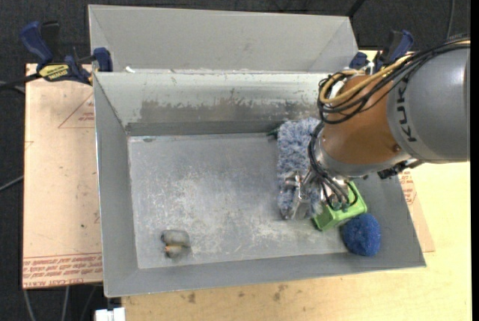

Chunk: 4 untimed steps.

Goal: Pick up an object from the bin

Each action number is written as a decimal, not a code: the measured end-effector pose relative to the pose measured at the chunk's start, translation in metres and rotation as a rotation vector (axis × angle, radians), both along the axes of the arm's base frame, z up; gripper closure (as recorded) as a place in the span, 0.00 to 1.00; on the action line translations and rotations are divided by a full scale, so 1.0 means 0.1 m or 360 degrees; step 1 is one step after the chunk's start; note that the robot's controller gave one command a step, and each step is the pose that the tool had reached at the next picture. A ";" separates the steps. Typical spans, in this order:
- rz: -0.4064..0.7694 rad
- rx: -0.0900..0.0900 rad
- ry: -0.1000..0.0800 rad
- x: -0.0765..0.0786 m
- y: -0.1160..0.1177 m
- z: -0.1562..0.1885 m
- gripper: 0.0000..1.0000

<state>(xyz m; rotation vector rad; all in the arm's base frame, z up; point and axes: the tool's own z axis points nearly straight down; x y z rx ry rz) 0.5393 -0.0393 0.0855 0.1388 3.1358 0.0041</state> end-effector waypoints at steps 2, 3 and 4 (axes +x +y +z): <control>-0.0001 0.0001 0.0000 0.00 0.00 0.00 1.00; -0.0001 0.0001 0.0000 0.00 0.00 0.00 1.00; -0.0001 0.0001 0.0000 0.00 0.00 0.00 1.00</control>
Offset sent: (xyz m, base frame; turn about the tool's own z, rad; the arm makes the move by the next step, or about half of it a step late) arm 0.0000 0.0000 0.0000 0.0000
